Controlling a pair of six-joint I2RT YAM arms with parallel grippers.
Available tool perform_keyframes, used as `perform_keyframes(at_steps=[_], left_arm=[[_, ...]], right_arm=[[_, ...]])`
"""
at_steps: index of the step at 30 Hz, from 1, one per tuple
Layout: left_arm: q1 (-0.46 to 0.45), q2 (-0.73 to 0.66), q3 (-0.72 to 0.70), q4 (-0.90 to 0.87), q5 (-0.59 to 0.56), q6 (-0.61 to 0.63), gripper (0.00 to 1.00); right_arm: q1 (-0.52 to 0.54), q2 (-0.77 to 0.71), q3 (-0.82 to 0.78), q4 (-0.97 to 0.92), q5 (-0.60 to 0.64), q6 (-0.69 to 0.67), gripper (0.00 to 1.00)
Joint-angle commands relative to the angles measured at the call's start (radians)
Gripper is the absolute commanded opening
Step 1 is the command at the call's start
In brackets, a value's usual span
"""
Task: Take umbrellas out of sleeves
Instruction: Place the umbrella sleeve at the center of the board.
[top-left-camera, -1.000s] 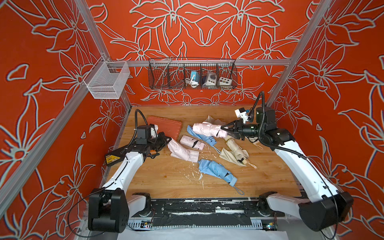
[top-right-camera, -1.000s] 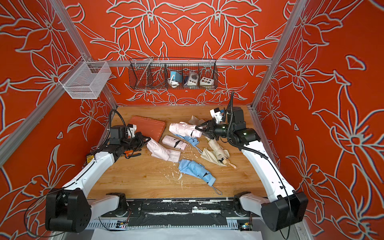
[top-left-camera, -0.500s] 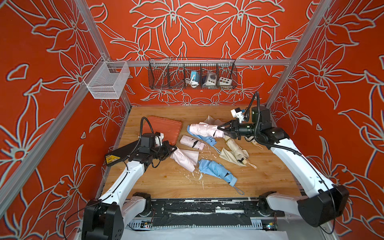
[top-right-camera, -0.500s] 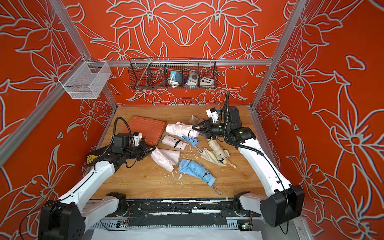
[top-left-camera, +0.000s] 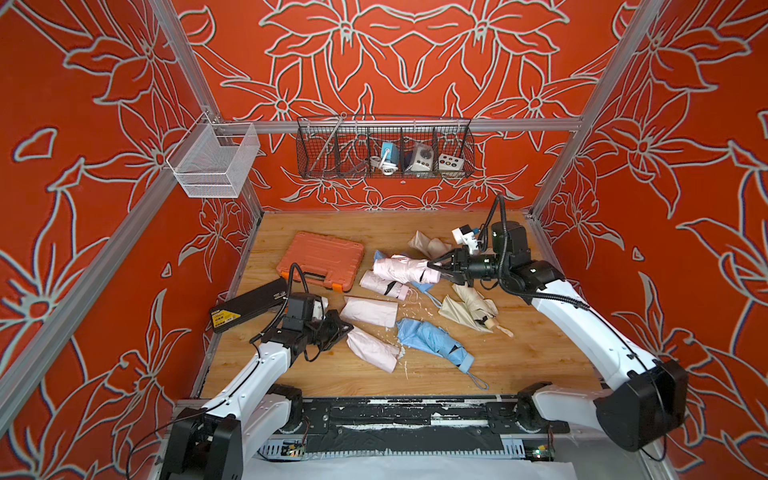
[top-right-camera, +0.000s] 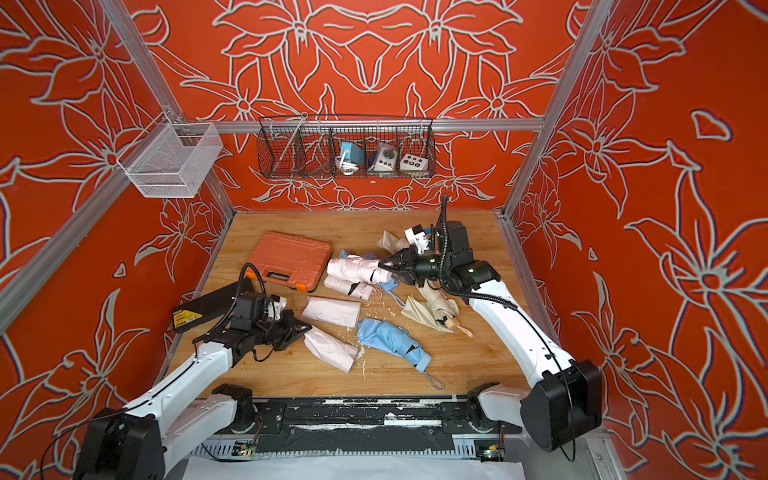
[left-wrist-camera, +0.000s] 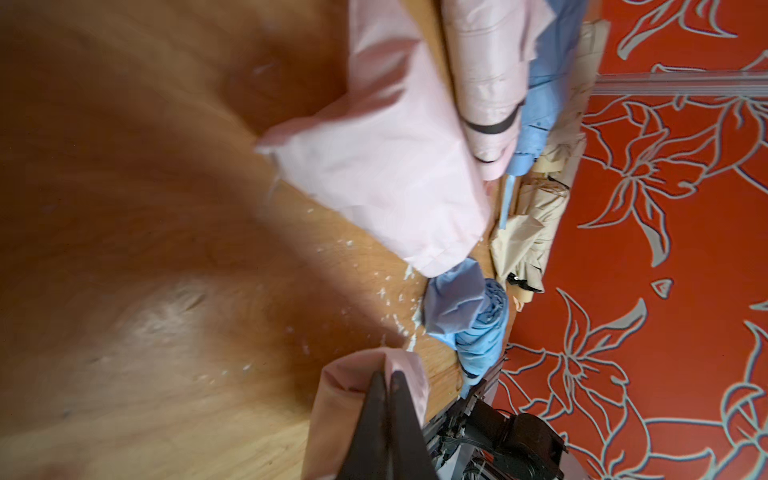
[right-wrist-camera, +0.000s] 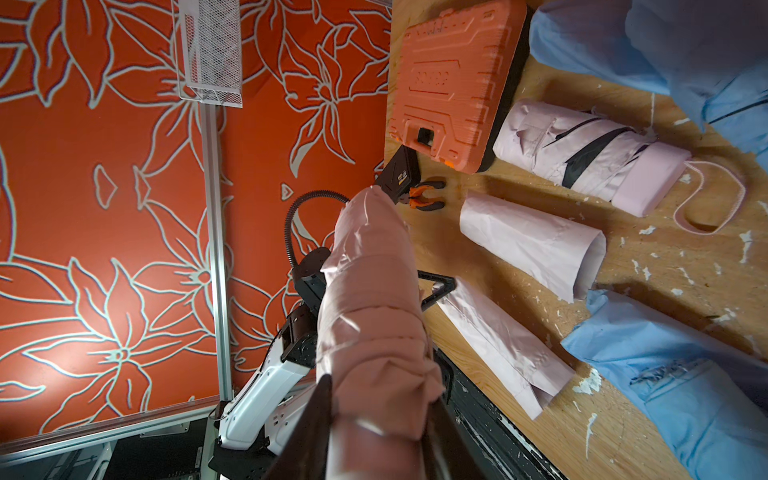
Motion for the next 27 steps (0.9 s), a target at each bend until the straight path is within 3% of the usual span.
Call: perform_keyframes(at_steps=[1, 8, 18, 27], left_arm=[[0.016, -0.02, -0.022, -0.045, -0.088, 0.0, 0.0], [0.039, -0.014, -0.022, -0.105, -0.189, 0.037, 0.0], [0.123, 0.071, -0.026, -0.055, -0.15, 0.061, 0.0], [0.133, 0.088, -0.023, -0.041, -0.118, 0.075, 0.0]], right_arm=[[0.039, 0.009, -0.038, 0.129, -0.044, 0.037, 0.02], [0.12, 0.06, -0.108, 0.195, -0.065, 0.033, 0.02], [0.183, 0.159, -0.153, 0.272, -0.107, 0.026, 0.02], [0.241, 0.31, -0.147, 0.342, -0.124, -0.001, 0.02]])
